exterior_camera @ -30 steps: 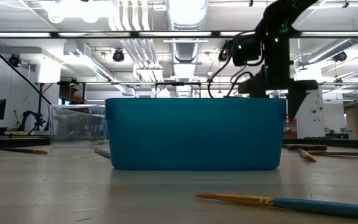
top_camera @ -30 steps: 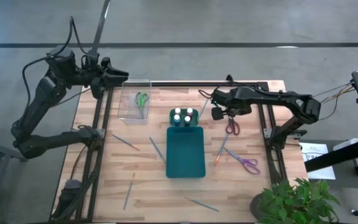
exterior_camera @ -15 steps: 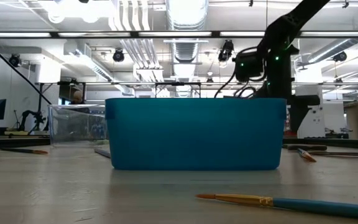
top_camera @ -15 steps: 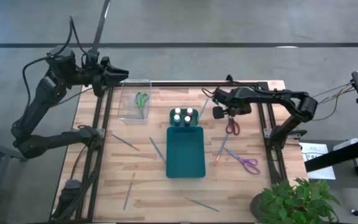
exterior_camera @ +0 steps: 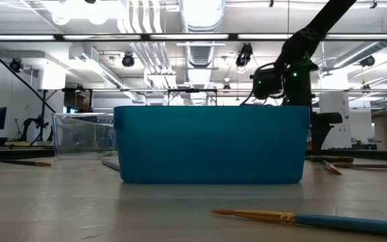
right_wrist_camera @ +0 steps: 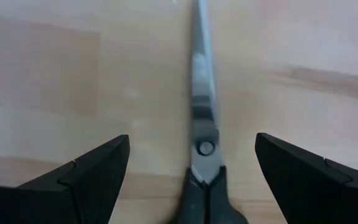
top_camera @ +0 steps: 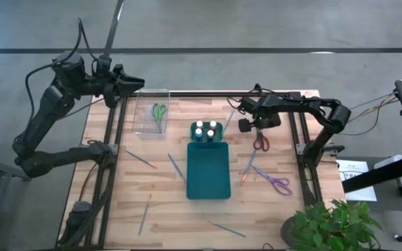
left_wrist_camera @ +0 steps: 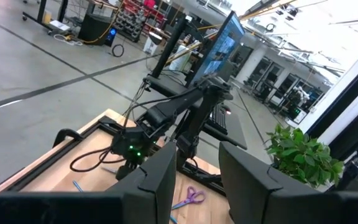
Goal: Pick & Place Paint Supplies
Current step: Put the black scissors into the transparent bin
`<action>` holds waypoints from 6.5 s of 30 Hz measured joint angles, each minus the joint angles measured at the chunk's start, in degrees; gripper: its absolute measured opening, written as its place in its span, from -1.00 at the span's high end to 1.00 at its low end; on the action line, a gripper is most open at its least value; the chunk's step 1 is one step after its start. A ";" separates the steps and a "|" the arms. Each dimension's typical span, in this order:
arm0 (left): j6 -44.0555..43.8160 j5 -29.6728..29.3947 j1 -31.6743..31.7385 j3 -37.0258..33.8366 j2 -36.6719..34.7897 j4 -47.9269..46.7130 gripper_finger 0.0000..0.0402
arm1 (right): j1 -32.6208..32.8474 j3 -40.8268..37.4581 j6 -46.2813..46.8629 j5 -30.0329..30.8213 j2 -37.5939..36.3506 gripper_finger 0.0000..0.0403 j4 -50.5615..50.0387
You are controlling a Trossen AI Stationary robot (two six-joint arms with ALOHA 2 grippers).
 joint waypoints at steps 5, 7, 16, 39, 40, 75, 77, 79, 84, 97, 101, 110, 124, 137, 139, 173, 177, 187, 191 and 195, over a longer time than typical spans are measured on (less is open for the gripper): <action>0.00 0.00 0.00 0.00 0.00 -0.02 0.36 | -2.05 -0.89 -2.41 -4.68 0.11 -0.52 2.80; 0.00 0.00 0.00 0.00 0.00 -0.02 0.36 | -2.45 -0.93 -2.61 -5.35 0.03 -0.41 3.80; 0.00 0.00 0.00 0.00 0.00 -0.02 0.36 | -2.53 -1.52 -3.07 -5.65 -0.16 0.10 4.27; -0.87 0.00 -0.02 0.00 0.00 -0.02 0.36 | -0.39 -5.62 -2.90 -5.71 -3.02 0.81 5.31; -0.87 0.00 -0.02 0.00 0.00 -0.02 0.36 | -0.30 -5.74 -2.96 -5.92 -3.54 0.81 5.24; 17.96 -0.32 -8.28 -0.85 0.00 -3.71 0.36 | 13.32 -5.50 10.93 -5.19 -28.96 0.81 42.29; 21.07 -4.26 -12.04 -0.87 0.32 -4.08 0.36 | 13.29 -5.50 10.87 -4.10 -28.93 0.81 46.01; 21.57 -11.82 -16.09 -0.87 0.81 -4.09 0.36 | 13.26 -5.50 10.72 -3.62 -28.87 0.81 49.56; 23.91 -32.70 -27.40 -0.87 4.26 -3.32 0.35 | 13.27 -5.50 10.62 -2.47 -28.77 0.81 55.03; 18.83 -42.72 -35.56 -0.90 23.94 11.16 -0.20 | 13.25 -5.50 8.05 -0.90 -28.70 0.81 58.39; 18.34 -40.11 -35.72 -0.84 28.43 14.12 -0.36 | 13.24 -5.50 7.06 -0.45 -28.70 0.81 58.41; 8.74 -39.20 -35.91 -0.79 33.27 20.89 -0.43 | 13.23 -5.50 4.26 0.82 -28.79 0.81 59.39; -1.29 -39.09 -35.43 1.58 39.75 23.91 -0.43 | 13.23 -5.50 2.43 1.89 -28.87 0.81 59.52; -5.96 -38.49 -35.28 3.06 42.07 23.58 -0.09 | 13.25 -5.50 2.08 1.95 -29.03 0.81 59.53; -6.01 -38.49 -35.13 3.06 42.07 23.55 0.06 | 13.25 -5.50 2.07 1.94 -29.03 0.81 59.55; -8.74 -41.25 -32.92 3.06 42.47 24.17 0.83 | 14.73 -5.50 -1.98 1.53 -29.92 -0.03 64.92; -8.74 -42.23 -32.62 3.06 42.47 24.02 0.83 | 14.73 -5.50 -2.24 0.64 -30.70 -0.19 65.45; -8.24 -42.57 -32.06 3.52 42.02 24.47 0.83 | 14.78 -5.50 -4.18 -0.05 -32.05 -0.51 66.14; -7.43 -42.82 -31.95 4.81 41.26 24.31 0.83 | 14.83 -5.43 -4.68 -0.18 -32.47 -0.62 66.40; -7.24 -42.80 -31.79 6.08 40.39 24.63 0.83 | 14.91 -5.46 -4.86 -0.04 -32.57 -0.71 65.88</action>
